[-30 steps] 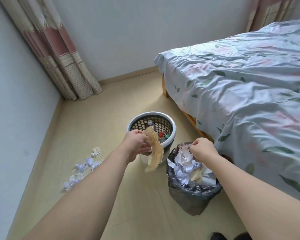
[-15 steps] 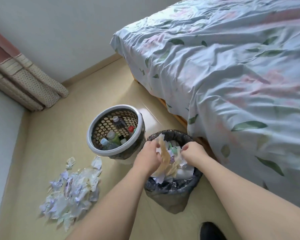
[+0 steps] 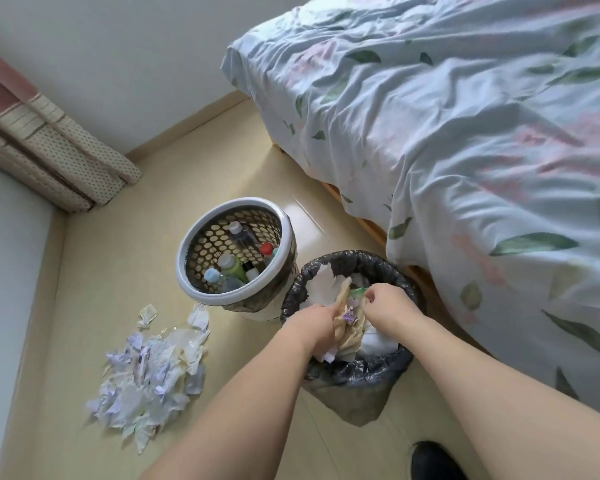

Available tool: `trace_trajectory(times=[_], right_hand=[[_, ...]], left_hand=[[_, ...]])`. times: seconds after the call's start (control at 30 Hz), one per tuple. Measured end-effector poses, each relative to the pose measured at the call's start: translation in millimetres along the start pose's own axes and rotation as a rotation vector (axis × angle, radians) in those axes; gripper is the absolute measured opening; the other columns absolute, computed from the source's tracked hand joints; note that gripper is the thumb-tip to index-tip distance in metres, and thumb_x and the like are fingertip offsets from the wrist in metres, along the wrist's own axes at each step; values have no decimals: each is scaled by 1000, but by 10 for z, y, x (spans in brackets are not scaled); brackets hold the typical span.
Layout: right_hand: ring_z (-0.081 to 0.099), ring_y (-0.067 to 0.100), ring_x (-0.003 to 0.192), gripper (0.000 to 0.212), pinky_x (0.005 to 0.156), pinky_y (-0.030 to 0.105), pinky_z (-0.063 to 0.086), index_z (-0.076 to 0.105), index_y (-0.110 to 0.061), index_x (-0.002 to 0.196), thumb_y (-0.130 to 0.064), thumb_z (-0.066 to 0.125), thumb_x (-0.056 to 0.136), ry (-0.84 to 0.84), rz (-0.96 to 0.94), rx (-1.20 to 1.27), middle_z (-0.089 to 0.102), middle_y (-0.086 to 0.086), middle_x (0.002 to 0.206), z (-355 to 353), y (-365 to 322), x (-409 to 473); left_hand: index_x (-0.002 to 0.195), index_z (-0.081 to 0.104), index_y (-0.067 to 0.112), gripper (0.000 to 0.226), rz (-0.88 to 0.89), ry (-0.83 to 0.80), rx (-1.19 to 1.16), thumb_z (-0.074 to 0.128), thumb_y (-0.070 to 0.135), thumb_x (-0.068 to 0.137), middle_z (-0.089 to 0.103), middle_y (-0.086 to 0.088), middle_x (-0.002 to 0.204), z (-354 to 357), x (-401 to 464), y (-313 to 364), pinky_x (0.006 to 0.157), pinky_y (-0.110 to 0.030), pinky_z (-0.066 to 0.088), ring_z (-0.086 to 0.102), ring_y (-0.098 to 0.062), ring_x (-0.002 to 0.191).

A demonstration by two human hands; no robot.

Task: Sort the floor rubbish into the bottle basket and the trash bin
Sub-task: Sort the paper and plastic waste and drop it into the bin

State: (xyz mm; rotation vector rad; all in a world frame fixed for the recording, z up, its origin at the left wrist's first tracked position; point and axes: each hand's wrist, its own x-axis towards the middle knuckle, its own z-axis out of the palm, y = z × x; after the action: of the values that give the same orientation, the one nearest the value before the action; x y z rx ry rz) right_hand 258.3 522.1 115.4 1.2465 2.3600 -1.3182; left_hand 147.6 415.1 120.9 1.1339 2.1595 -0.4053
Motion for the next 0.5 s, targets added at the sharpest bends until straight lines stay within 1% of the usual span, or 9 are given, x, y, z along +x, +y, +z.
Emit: trace_trajectory(times=[0.03,0.07,0.1,0.13,0.23,0.3,0.33,0.4,0.5], right_hand=[[56,25,86,17,67,29,45,61,-14,88,-7,45,89,8,-21,-19,60,5,91,-49,-76,-86],[58,27,100,24,80,32,47,62,-12,107,-8,46,90,18,-34,-32,63,8,108,-96,-167,-180],[57,27,109,31,87,33,46,60,-11,119,-8,47,91,35,-50,-48,62,9,119,-138,-276,-282],[56,26,111,34,89,33,46,57,-11,124,-8,47,91,48,-69,-65,61,9,124,-176,-392,-384],[59,25,108,41,85,32,50,54,-13,131,-8,44,92,68,-125,-111,59,9,129,-219,-761,-672],[59,24,109,42,88,32,51,52,-12,134,-9,46,93,73,-169,-137,58,8,130,-160,-1056,-883],[59,23,107,38,88,31,51,53,-12,131,-9,48,93,73,-198,-145,59,8,127,-105,-1216,-984],[59,19,99,30,88,27,50,57,-13,123,-11,52,94,48,-261,-170,62,6,116,89,-1607,-1187],[59,19,97,24,90,34,54,61,-19,114,-17,53,91,0,-347,-238,62,4,107,501,-2204,-1434]], left_hand=[[149,34,22,61,5,33,-30,47,6,92,50,-9,141,-71,-97,-37,103,-42,45,50,-30,126],[148,36,21,58,6,65,-68,43,4,92,51,-9,141,-143,-221,-81,102,-40,46,52,-28,125],[146,39,21,56,11,104,-98,41,3,92,54,-9,138,-201,-359,-146,100,-39,47,54,-28,122],[143,41,21,55,12,142,-113,41,3,91,56,-9,135,-263,-510,-213,97,-39,49,56,-28,118],[132,52,17,42,14,254,-122,44,5,92,60,-9,125,-406,-955,-459,88,-36,51,59,-28,109],[122,57,17,32,4,333,-159,43,10,94,61,-8,121,-465,-1281,-700,87,-35,50,59,-27,106],[120,57,18,30,-6,367,-189,42,12,95,61,-7,121,-483,-1443,-841,88,-35,50,59,-27,104],[124,56,22,31,-54,426,-265,41,17,97,59,-5,125,-492,-1805,-1218,90,-32,47,58,-25,105],[134,52,22,38,-157,493,-311,39,20,98,55,-6,137,-399,-2296,-1896,98,-32,43,55,-27,119]])
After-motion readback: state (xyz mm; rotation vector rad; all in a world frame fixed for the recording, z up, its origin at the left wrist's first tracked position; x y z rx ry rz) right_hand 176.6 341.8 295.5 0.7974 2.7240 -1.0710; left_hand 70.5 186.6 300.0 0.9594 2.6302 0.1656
